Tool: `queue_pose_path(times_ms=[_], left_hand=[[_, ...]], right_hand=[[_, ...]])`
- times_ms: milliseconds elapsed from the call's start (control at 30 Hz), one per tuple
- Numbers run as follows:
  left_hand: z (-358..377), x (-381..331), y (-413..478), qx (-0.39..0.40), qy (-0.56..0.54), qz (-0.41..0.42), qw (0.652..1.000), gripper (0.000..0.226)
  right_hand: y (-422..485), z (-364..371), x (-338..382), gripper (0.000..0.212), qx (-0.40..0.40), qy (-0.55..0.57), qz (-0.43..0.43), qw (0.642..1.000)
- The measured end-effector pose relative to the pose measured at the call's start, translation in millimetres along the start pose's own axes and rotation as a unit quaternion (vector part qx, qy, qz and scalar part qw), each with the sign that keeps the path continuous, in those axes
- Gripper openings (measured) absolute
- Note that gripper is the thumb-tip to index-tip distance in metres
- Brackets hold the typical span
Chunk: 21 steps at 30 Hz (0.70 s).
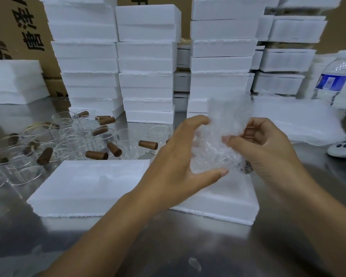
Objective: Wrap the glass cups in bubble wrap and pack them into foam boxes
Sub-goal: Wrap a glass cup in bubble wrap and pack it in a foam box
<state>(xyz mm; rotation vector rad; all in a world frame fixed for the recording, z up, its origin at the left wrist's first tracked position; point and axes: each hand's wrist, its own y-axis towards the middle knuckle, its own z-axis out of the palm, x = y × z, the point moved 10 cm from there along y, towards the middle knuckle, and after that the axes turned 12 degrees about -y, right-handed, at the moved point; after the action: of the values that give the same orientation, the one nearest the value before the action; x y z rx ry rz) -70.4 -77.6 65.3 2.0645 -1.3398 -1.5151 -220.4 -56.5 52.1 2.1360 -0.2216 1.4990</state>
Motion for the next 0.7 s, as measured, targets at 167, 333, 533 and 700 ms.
queue_pose_path(times_ms=[167,333,533,700], left_hand=[[8,-6,-2,0.033,0.070,0.031,0.997,0.065],[-5,0,1,-0.015,0.052,0.018,0.998,0.054],[-17,1,2,-0.053,-0.005,0.002,0.999,0.069],[-9,-6,1,-0.030,0.027,0.020,0.999,0.068]], right_hand=[[-8,4,20,0.024,-0.008,-0.075,-0.080,0.994],[-12,13,30,0.007,0.031,-0.080,-0.148,0.985],[-22,29,40,0.031,0.062,-0.195,-0.237,0.950],[-21,35,33,0.048,0.071,-0.288,-0.270,0.916]])
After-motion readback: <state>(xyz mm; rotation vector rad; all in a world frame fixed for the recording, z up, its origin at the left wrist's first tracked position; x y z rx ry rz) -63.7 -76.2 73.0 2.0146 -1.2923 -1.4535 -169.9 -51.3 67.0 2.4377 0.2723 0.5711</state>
